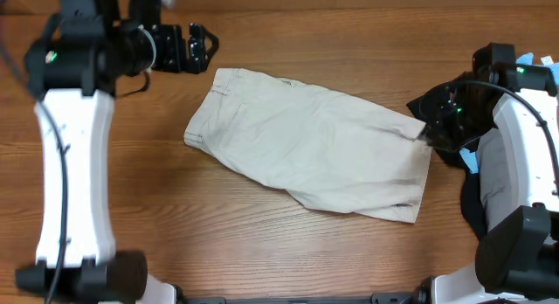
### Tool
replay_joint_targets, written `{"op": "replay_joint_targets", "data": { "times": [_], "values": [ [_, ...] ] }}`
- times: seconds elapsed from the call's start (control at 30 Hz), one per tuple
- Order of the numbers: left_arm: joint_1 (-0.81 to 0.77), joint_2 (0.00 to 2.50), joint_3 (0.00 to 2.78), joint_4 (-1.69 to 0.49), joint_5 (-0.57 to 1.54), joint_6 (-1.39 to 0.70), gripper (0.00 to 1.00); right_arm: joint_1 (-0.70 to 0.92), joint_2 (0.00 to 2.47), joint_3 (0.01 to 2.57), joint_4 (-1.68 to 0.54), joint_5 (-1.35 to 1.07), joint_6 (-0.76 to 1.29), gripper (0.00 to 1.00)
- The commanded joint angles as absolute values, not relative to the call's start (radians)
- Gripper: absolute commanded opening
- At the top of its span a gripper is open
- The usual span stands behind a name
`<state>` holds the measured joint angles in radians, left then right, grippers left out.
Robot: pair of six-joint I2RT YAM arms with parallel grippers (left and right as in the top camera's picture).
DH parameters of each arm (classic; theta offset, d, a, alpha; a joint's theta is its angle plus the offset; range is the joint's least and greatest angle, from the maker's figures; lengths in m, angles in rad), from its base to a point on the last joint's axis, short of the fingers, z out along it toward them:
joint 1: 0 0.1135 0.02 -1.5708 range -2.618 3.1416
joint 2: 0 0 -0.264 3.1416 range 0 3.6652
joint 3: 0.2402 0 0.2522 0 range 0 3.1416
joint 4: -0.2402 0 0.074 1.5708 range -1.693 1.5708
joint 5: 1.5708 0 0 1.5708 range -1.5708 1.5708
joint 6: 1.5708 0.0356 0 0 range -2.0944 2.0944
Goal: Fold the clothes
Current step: 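Grasp the shorts' left end with left gripper, right end with right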
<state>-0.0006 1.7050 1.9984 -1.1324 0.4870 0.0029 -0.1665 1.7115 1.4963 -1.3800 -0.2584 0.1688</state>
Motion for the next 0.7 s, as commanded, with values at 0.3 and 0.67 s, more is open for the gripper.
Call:
{"op": "replay_joint_targets", "data": {
  "times": [0.3,0.67],
  "values": [
    [-0.096,2.064,2.03,-1.285,0.586,0.015,0.04,-0.163,1.699,1.187,-1.147,-0.264,0.266,0.04],
    [-0.198,2.263,2.03,-1.287,0.462,-0.034,0.04,-0.163,1.699,0.955,-0.876,-0.219,0.397,0.04]
  ]
}}
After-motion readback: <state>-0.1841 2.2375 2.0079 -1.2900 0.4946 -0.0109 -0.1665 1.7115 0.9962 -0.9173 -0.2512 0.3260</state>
